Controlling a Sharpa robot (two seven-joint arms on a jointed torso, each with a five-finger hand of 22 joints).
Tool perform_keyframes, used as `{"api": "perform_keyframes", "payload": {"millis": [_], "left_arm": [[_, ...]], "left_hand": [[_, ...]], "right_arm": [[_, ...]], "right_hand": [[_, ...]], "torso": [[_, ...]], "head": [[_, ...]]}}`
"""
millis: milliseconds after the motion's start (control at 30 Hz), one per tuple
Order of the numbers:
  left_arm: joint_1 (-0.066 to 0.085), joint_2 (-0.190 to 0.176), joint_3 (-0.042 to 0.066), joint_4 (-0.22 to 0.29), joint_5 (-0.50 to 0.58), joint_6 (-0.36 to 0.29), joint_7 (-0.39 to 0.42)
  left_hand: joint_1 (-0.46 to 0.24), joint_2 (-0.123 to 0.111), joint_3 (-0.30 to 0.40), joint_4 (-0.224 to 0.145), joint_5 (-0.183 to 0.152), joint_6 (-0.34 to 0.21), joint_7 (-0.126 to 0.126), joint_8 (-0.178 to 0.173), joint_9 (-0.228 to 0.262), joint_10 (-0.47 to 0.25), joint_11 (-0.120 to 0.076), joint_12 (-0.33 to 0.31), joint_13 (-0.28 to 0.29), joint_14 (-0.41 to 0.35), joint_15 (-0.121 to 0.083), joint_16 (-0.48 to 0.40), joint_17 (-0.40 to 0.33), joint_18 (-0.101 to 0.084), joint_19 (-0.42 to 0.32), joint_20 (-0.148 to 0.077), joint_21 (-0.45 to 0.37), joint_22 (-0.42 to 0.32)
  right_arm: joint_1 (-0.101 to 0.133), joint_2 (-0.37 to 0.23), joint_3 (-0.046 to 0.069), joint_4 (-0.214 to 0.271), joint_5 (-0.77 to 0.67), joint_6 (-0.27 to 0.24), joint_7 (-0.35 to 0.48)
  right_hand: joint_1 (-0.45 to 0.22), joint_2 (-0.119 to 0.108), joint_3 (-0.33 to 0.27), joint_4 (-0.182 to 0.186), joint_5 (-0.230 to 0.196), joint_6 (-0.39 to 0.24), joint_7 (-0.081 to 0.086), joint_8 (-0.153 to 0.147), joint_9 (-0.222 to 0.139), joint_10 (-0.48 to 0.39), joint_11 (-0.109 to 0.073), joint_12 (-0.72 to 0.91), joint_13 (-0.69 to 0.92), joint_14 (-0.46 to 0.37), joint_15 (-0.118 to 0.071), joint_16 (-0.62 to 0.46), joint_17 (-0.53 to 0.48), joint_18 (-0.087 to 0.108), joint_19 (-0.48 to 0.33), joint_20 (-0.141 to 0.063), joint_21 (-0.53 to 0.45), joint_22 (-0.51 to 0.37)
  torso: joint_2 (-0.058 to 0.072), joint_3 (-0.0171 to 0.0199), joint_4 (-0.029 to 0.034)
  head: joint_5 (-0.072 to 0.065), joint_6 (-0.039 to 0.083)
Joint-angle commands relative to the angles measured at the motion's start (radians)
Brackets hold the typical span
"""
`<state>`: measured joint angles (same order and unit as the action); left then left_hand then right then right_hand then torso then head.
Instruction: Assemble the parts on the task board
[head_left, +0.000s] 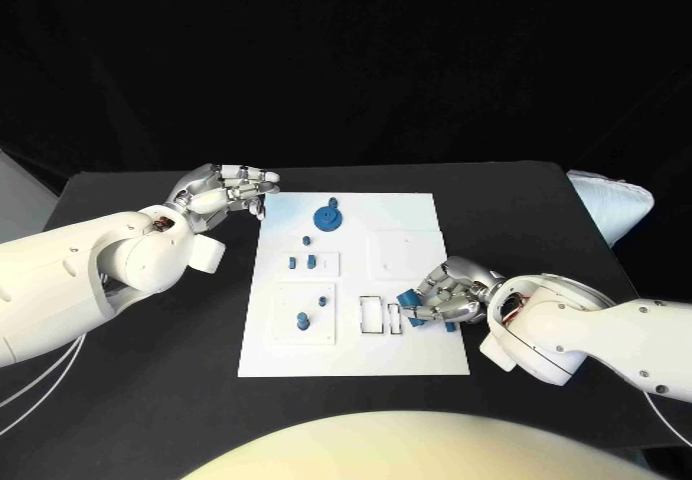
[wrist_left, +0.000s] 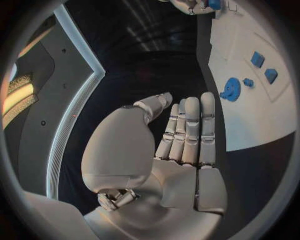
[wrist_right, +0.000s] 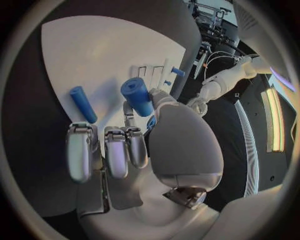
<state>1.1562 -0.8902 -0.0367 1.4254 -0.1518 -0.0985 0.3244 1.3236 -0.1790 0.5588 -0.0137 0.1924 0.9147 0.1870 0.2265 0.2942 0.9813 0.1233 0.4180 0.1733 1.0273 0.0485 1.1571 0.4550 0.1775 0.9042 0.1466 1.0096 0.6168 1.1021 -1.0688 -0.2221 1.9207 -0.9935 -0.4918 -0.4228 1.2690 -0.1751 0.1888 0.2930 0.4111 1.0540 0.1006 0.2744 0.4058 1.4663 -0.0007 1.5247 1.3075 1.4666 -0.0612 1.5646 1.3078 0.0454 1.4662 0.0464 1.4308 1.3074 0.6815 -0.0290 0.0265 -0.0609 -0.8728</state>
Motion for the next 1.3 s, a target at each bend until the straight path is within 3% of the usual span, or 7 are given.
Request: {"api": "perform_keyframes", "payload": {"millis": [33, 533, 1167, 1300], "left_arm": [[0.000, 0.003, 0.001, 0.001, 0.005, 0.017, 0.001], [0.000, 0.004, 0.001, 0.003, 0.005, 0.023, -0.005], [0.000, 0.001, 0.001, 0.004, 0.005, 0.028, -0.011], [0.000, 0.001, 0.001, 0.004, 0.005, 0.028, -0.012]], "left_hand": [[-0.006, 0.004, -0.004, 0.003, 0.000, -0.007, 0.001, 0.005, -0.002, -0.008, -0.001, 0.004, -0.001, -0.005, 0.003, -0.002, -0.001, 0.007, 0.009, 0.002, -0.006, -0.001], [-0.006, 0.005, -0.004, 0.004, 0.000, -0.007, 0.001, 0.006, -0.002, -0.009, -0.001, 0.005, -0.001, -0.005, 0.003, -0.002, -0.001, 0.007, 0.009, 0.002, -0.008, -0.002], [-0.006, 0.005, -0.004, 0.005, 0.000, -0.007, 0.001, 0.006, -0.002, -0.009, 0.000, 0.005, -0.002, -0.005, 0.003, -0.002, -0.001, 0.007, 0.010, 0.002, -0.008, -0.003], [-0.006, 0.005, -0.004, 0.005, 0.000, -0.007, 0.001, 0.006, -0.002, -0.009, 0.000, 0.005, -0.002, -0.005, 0.003, -0.002, -0.001, 0.007, 0.010, 0.002, -0.008, -0.003]], "right_arm": [[0.010, 0.007, 0.000, 0.008, 0.110, 0.031, -0.007], [0.019, 0.118, 0.000, -0.035, 0.123, 0.104, -0.052], [0.019, 0.152, 0.000, -0.060, 0.072, 0.076, -0.072], [0.019, 0.155, 0.000, -0.060, 0.070, 0.075, -0.069]], "right_hand": [[-0.025, 0.002, 0.013, -0.003, -0.012, 0.043, -0.036, 0.048, 0.023, 0.079, -0.008, 0.007, 0.227, 0.104, -0.008, 0.006, 0.263, -0.017, 0.060, -0.007, 0.007, 0.209], [-0.092, 0.010, 0.015, -0.002, -0.081, 0.042, -0.038, 0.065, 0.031, 0.083, -0.010, 0.011, 0.233, 0.104, -0.011, 0.006, 0.263, -0.018, 0.062, -0.010, 0.013, 0.213], [-0.124, 0.003, 0.003, -0.001, -0.089, 0.043, -0.039, 0.073, 0.034, 0.084, -0.010, 0.011, 0.234, 0.104, -0.011, 0.006, 0.263, -0.019, 0.063, -0.011, 0.014, 0.214], [-0.156, 0.008, -0.016, -0.001, -0.132, 0.041, -0.040, 0.081, 0.036, 0.084, -0.011, 0.011, 0.234, 0.104, -0.012, 0.006, 0.263, -0.019, 0.063, -0.011, 0.014, 0.215]], "torso": [[0.001, -0.0006, 0.0008], [0.002, 0.0005, 0.0018], [0.002, 0.0006, 0.0007], [0.002, 0.0006, 0.0009]], "head": [[0.003, 0.000], [0.009, 0.000], [0.013, 0.000], [0.014, 0.000]]}}
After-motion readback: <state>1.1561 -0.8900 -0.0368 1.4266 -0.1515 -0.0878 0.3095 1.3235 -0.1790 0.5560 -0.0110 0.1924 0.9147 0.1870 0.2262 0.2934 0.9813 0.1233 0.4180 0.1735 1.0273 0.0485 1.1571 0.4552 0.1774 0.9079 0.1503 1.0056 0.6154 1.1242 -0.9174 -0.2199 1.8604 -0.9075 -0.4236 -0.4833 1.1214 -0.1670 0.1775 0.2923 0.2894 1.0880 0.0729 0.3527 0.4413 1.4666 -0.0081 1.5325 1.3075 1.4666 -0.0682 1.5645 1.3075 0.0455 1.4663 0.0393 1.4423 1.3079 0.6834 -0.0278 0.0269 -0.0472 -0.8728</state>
